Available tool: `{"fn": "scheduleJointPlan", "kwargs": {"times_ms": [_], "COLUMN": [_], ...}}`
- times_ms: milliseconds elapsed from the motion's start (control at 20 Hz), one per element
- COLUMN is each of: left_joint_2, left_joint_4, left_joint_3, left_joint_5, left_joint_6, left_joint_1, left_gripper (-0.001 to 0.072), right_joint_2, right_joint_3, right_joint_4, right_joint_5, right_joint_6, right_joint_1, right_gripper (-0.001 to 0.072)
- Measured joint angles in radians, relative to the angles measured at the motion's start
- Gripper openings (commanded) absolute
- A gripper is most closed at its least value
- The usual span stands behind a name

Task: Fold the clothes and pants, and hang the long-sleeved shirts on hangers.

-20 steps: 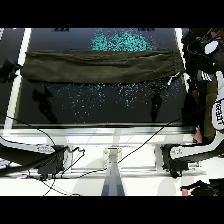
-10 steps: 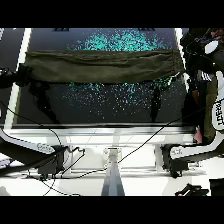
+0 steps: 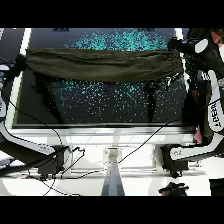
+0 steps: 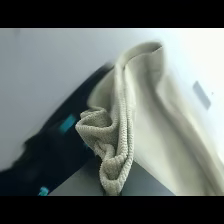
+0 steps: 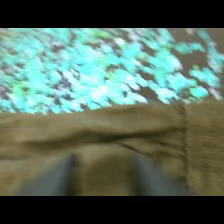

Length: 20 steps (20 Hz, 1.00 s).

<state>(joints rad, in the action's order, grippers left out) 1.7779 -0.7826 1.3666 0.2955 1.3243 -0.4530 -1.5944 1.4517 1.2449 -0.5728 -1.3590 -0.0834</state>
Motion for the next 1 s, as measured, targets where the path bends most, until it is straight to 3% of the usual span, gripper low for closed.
{"fn": "scheduleJointPlan", "kwargs": {"times_ms": [200,350,700,1000], "left_joint_2": [-0.119,-0.232,-0.488,-0.626], "left_joint_4": [-0.002,-0.002,0.078,0.328], "left_joint_3": [0.02,0.026,0.027,0.027], "left_joint_5": [0.081,0.172,0.54,0.657], "left_joint_6": [-0.2,-0.298,-0.36,-0.368], "left_joint_1": [0.006,0.01,0.072,0.169], "left_gripper": [0.0022,0.0022,0.0023,0.0023], "right_joint_2": [0.0,0.0,-0.063,-0.172], "right_joint_3": [0.0,0.003,0.113,0.217], "right_joint_4": [-0.098,-0.146,-0.191,-0.266], "right_joint_5": [0.134,0.221,0.166,0.093], "right_joint_6": [0.006,0.008,-0.093,-0.262], "right_joint_1": [0.106,0.214,0.474,0.689], "right_gripper": [0.002,0.0019,0.002,0.0019]}}
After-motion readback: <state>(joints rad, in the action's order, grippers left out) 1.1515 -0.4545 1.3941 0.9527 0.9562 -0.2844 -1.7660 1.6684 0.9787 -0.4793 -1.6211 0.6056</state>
